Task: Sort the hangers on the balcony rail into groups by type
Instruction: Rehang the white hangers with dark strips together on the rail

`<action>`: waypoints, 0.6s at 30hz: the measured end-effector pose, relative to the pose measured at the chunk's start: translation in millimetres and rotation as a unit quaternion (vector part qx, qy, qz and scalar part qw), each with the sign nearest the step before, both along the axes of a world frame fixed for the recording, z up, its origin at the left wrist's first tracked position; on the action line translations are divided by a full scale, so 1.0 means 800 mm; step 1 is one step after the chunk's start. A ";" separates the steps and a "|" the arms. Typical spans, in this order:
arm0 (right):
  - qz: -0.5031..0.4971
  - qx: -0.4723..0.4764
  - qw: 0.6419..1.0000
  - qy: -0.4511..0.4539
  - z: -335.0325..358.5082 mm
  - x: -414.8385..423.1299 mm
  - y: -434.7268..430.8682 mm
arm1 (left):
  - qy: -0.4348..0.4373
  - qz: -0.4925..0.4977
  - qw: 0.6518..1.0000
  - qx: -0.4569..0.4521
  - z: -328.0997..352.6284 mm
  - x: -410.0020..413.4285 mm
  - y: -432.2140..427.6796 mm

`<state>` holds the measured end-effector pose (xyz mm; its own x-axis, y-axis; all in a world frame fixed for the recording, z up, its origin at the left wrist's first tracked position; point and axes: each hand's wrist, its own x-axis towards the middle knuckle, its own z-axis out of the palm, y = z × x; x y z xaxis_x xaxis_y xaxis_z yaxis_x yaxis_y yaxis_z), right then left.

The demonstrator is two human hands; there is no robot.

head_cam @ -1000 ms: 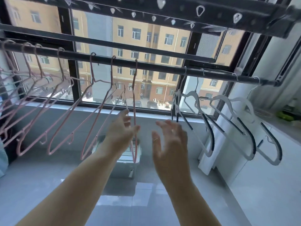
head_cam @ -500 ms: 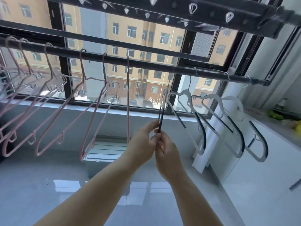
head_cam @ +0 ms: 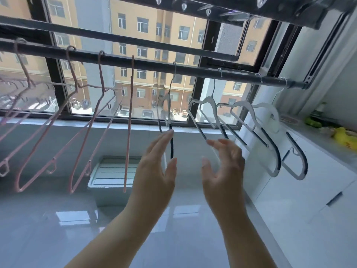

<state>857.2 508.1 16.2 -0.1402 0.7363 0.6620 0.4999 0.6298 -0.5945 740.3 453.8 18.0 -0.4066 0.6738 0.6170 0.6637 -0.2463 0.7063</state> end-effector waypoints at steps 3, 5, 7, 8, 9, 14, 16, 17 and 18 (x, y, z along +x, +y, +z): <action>-0.076 -0.075 0.994 -0.005 0.012 0.035 0.030 | 0.028 -0.052 0.998 -0.009 0.012 0.023 0.004; -0.038 -0.222 0.974 -0.025 0.008 0.042 0.045 | 0.020 -0.116 0.991 -0.058 0.013 0.039 0.010; -0.005 -0.277 0.961 -0.022 -0.001 0.038 0.053 | 0.015 -0.172 0.978 -0.118 0.008 0.051 0.020; 0.005 -0.278 0.960 -0.010 -0.005 0.034 0.053 | 0.006 -0.196 0.969 -0.150 0.005 0.056 0.027; 0.018 -0.279 0.960 0.008 -0.009 0.030 0.054 | -0.012 -0.218 0.959 -0.179 0.002 0.058 0.033; 0.065 -0.291 0.952 0.063 -0.014 0.019 0.048 | -0.121 -0.269 0.928 -0.228 -0.004 0.052 0.064; 0.072 -0.268 0.958 0.067 -0.015 0.022 0.045 | -0.143 -0.277 0.924 -0.220 -0.007 0.051 0.074; 0.072 -0.251 0.962 0.079 -0.016 0.022 0.043 | -0.150 -0.285 0.923 -0.211 -0.010 0.053 0.076; 0.069 -0.228 0.966 0.096 -0.018 0.022 0.040 | -0.155 -0.296 0.922 -0.197 -0.014 0.055 0.077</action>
